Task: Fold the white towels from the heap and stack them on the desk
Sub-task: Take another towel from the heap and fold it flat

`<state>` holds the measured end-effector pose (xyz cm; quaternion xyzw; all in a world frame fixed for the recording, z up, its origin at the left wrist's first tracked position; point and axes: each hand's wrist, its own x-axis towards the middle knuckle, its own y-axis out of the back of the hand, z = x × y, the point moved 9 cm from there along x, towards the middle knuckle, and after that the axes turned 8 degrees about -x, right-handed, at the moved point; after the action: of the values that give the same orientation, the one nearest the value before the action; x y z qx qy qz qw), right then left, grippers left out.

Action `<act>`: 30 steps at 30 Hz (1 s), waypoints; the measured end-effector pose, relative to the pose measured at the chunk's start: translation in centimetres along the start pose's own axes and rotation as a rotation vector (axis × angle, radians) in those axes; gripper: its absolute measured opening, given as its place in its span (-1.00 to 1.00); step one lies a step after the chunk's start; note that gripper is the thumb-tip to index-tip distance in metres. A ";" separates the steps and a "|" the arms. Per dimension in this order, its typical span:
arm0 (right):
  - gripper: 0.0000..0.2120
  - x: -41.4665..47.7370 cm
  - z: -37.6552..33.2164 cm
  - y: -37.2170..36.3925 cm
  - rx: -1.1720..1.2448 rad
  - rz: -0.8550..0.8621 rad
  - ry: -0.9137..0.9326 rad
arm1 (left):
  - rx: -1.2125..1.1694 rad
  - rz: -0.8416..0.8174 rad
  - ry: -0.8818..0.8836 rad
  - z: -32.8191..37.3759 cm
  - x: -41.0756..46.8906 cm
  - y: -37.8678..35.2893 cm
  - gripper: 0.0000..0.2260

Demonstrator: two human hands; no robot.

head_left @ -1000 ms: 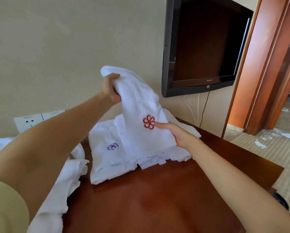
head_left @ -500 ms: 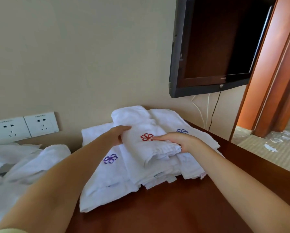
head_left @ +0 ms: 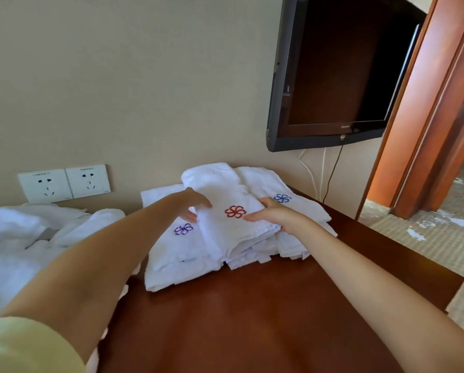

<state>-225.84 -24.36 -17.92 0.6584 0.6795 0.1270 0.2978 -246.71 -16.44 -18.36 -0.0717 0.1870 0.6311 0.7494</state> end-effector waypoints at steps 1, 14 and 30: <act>-0.31 -0.3 0.0 0.1 -0.077 0.047 0.012 | 0.082 -0.010 0.041 -0.2 -1.4 0.8 -0.32; -0.48 -9.8 -16.6 -15.1 -0.280 -0.005 0.416 | 0.566 0.232 0.132 -0.5 -24.1 23.5 -0.73; -0.09 -16.9 -26.4 -35.0 -0.647 -0.395 0.694 | 1.154 0.345 0.120 -7.1 -34.9 33.5 -0.16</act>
<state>-270.32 -38.50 -12.78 0.3108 0.7756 0.4831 0.2616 -285.29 -44.48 -7.69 0.3420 0.5501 0.5350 0.5424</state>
